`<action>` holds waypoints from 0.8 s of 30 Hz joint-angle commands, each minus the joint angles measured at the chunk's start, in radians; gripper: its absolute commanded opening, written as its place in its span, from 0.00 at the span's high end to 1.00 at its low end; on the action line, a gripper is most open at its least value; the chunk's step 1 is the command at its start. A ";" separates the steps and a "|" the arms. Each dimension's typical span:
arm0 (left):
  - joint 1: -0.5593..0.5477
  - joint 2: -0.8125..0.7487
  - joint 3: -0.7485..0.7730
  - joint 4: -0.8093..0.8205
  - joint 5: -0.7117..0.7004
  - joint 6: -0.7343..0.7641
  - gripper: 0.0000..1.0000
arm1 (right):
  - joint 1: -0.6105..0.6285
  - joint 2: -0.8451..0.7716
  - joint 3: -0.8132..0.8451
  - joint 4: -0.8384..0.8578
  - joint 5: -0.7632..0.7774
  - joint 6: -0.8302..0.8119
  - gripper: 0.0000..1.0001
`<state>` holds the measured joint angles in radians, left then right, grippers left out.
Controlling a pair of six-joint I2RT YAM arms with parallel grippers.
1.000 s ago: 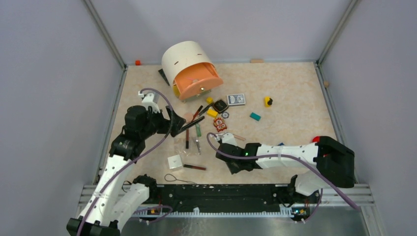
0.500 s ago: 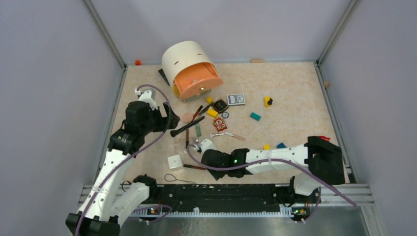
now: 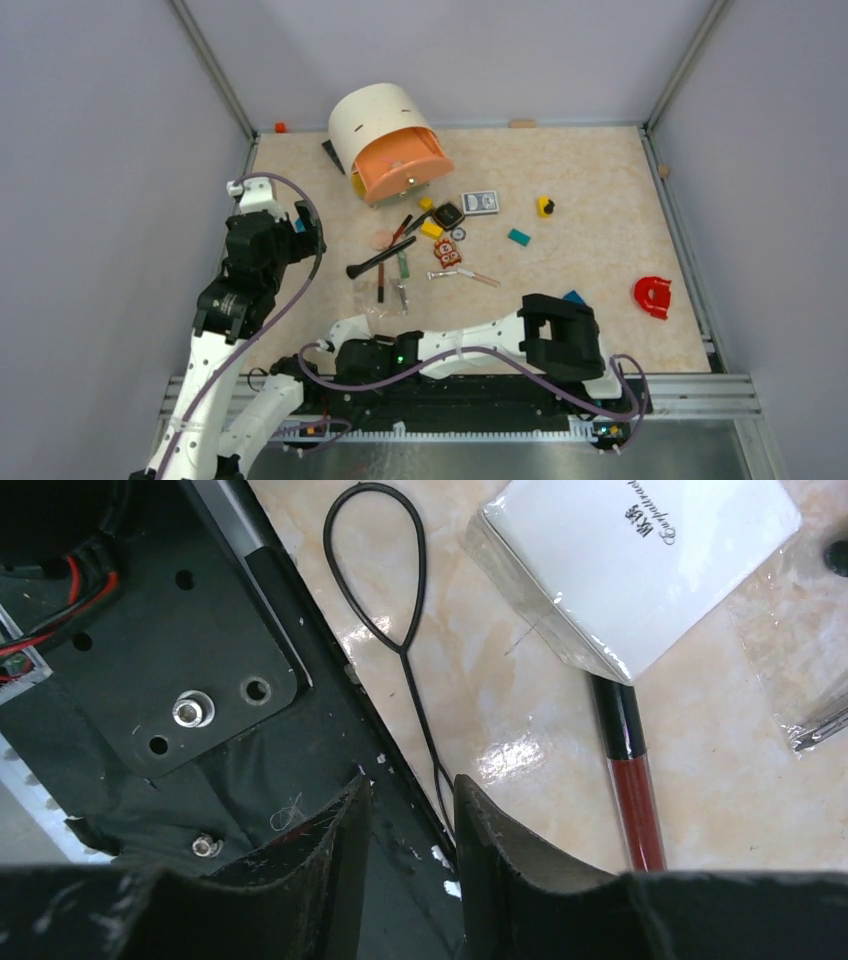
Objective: Organize the makeup
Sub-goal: Pick up the makeup tool from the corner of the board.
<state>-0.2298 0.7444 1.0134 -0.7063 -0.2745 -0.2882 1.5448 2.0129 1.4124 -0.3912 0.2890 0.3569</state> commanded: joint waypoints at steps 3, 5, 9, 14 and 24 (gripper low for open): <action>0.001 -0.081 -0.059 0.035 -0.119 0.019 0.01 | 0.011 0.013 0.043 -0.033 0.062 -0.034 0.64; 0.001 -0.096 -0.076 0.048 -0.124 0.022 0.01 | 0.011 0.020 0.040 -0.048 0.072 -0.039 0.64; 0.001 -0.105 -0.107 0.066 -0.113 0.029 0.01 | 0.012 0.041 0.049 -0.068 0.067 -0.049 0.64; 0.001 -0.105 -0.111 0.072 -0.112 0.033 0.01 | 0.011 0.051 0.048 -0.076 0.057 -0.050 0.64; 0.001 -0.114 -0.120 0.080 -0.104 0.038 0.01 | 0.011 0.084 0.062 -0.149 0.148 -0.028 0.65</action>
<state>-0.2298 0.6434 0.9047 -0.6807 -0.3687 -0.2600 1.5494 2.0640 1.4475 -0.4774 0.3771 0.3237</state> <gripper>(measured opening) 0.988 0.357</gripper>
